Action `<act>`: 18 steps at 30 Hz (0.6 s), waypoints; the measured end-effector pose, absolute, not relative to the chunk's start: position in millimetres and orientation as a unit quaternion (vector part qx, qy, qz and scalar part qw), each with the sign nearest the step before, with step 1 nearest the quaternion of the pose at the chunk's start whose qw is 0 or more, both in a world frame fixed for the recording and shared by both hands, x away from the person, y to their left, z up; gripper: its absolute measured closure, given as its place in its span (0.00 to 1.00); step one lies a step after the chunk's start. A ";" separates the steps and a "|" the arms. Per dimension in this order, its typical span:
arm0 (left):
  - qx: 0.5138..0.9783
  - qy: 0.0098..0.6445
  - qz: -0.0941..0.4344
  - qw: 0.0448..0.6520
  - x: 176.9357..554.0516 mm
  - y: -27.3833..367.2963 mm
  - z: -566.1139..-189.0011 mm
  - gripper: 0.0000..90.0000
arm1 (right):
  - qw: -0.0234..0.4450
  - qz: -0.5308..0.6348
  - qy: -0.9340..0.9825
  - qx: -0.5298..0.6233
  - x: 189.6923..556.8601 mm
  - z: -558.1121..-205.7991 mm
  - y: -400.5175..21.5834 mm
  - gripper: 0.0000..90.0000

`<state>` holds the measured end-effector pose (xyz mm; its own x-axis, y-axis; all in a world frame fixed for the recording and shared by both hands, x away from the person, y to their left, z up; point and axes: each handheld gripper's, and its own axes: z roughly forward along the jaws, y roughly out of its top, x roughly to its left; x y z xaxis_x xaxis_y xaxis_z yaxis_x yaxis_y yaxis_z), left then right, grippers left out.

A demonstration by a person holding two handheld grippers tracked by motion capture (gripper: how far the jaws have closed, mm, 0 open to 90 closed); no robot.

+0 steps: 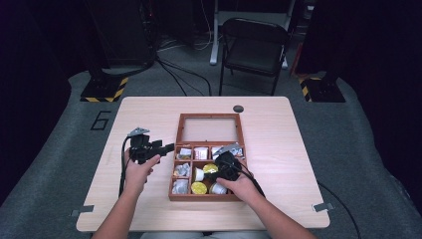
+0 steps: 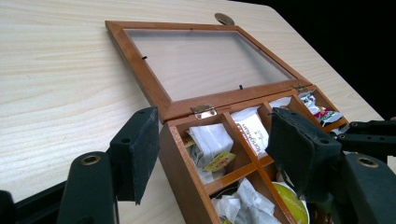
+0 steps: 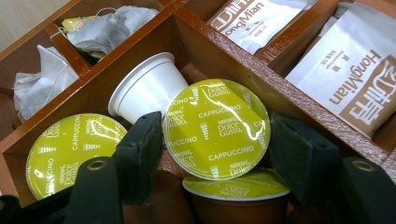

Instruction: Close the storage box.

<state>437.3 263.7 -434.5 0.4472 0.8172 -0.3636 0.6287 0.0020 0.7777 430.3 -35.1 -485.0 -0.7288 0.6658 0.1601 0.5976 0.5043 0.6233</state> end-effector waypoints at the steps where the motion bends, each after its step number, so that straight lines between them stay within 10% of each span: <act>1: 0.699 0.517 0.098 0.484 436.8 264.2 -434.3 0.38 | 0.048 0.337 0.868 0.361 431.5 -485.6 -34.7 0.39; 18: 0.690 0.526 0.101 0.487 432.6 272.6 -433.6 0.38 | 0.046 0.325 0.875 0.355 434.1 -487.4 -28.9 0.41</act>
